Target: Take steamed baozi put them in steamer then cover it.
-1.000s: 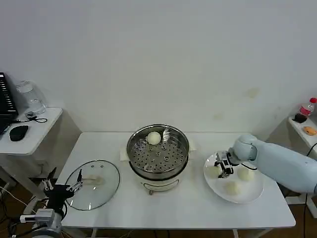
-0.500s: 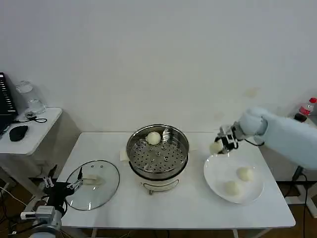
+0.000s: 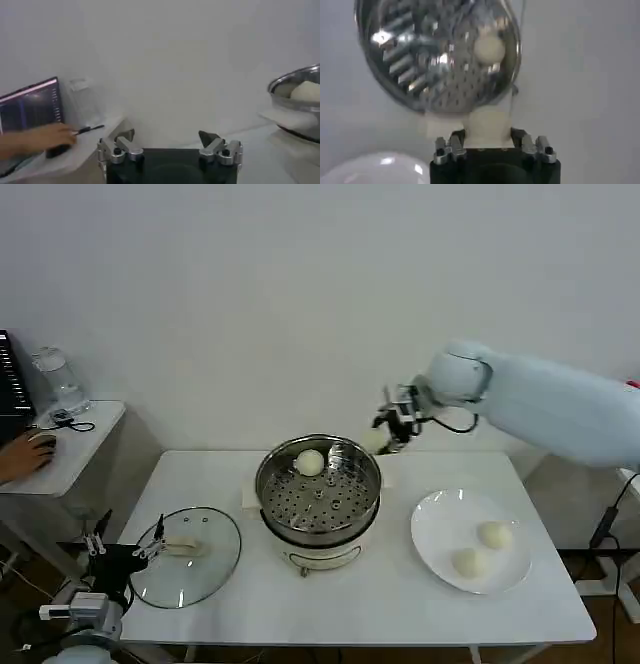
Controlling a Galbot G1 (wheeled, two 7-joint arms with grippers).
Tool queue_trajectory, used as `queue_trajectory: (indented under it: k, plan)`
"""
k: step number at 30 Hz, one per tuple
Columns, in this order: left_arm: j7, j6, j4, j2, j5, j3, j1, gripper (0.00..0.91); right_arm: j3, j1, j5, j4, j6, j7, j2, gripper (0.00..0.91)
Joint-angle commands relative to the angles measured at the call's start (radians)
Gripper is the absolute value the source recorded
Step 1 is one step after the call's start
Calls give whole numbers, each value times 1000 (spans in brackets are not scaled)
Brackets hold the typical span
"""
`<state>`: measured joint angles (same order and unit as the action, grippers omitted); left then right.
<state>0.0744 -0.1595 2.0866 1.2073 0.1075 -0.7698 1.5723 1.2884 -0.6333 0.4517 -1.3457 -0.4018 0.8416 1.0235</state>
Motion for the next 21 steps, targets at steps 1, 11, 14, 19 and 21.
queue_trajectory:
  k: [1,11,14,19,21]
  plan:
    - [0,1,2,-3,2,-13,0,907,35,-10,134,88,-78,-36,260,635]
    - [-1,4,10,3,10,-34,10,907,45,92,161,233,-147,-62,394,635]
    - [-1,7,12,6,13,-40,15,907,48,107,155,258,-148,-60,406,635]
    - [-1,7,14,14,13,-42,14,907,42,134,150,296,-146,-54,428,635]
    - [-1,6,15,16,12,-40,15,907,41,146,143,295,-148,-53,430,635]
